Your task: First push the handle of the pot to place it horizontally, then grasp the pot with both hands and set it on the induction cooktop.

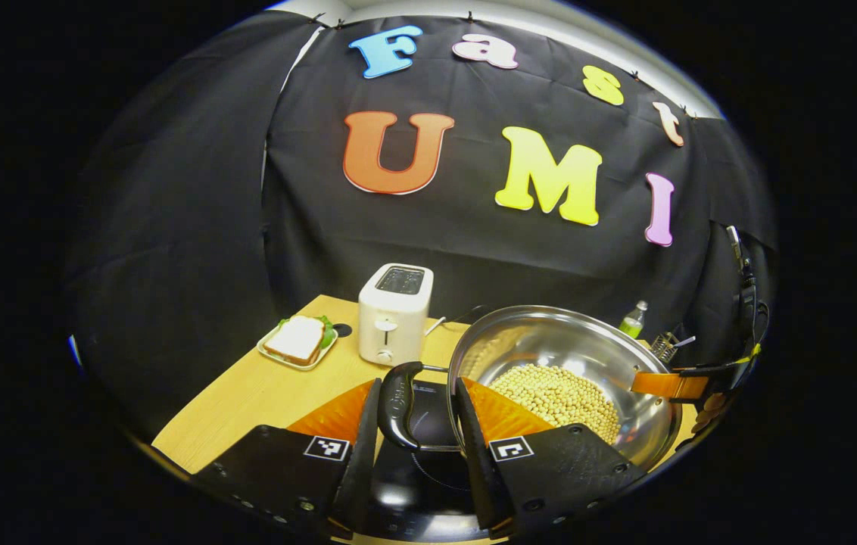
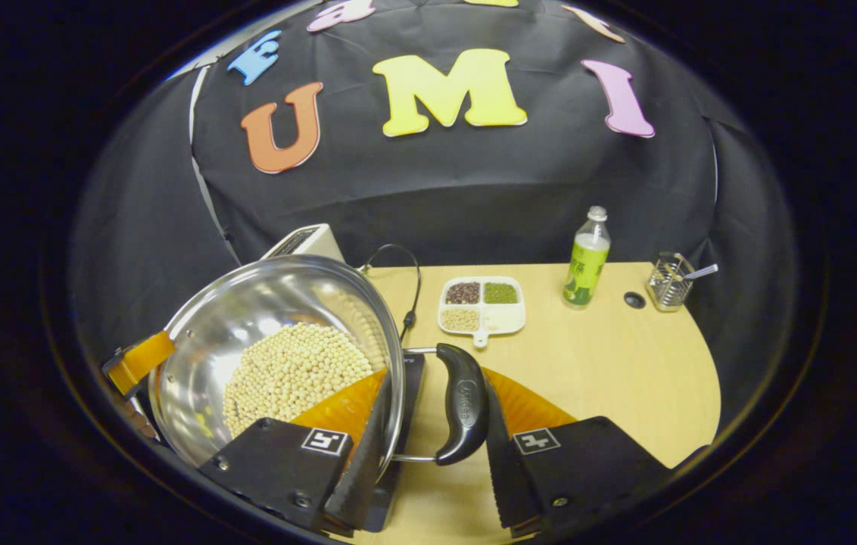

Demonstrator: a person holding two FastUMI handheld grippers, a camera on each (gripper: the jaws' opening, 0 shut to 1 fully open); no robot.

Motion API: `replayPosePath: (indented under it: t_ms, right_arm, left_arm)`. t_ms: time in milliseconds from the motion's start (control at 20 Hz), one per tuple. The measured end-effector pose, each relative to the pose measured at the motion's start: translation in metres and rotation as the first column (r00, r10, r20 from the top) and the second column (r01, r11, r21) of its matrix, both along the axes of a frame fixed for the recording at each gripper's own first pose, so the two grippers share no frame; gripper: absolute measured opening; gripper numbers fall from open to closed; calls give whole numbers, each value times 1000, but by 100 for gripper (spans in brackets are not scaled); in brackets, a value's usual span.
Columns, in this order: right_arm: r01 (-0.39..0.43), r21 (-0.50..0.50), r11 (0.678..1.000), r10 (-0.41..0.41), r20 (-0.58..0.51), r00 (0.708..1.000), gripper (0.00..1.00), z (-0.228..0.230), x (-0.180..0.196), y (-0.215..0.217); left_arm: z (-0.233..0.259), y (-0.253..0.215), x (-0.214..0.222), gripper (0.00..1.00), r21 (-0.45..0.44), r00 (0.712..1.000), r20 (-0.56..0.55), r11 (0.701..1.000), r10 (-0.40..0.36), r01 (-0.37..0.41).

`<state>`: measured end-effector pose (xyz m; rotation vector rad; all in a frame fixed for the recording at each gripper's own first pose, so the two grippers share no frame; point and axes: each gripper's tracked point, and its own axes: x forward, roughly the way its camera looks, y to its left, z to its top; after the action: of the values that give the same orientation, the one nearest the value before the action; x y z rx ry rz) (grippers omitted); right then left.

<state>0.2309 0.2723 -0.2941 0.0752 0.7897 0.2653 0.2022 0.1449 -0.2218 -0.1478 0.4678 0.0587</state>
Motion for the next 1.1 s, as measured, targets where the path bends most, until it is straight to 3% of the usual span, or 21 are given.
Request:
replayPosePath:
  t_ms: [200,500,1100]
  right_arm:
    - [-26,6,1000,26,-40,999,65,-39,11,26]
    - [-50,-93,994,46,-45,998,64,-82,20,37]
    - [15,-44,999,-13,36,999,66,-88,30,27]
  left_arm:
    - [-34,22,9,52,30,998,-49,999,39,-37]
    - [-89,28,23,53,-3,985,-152,996,86,-87]
    - [-105,26,29,53,-78,996,-64,994,66,-71]
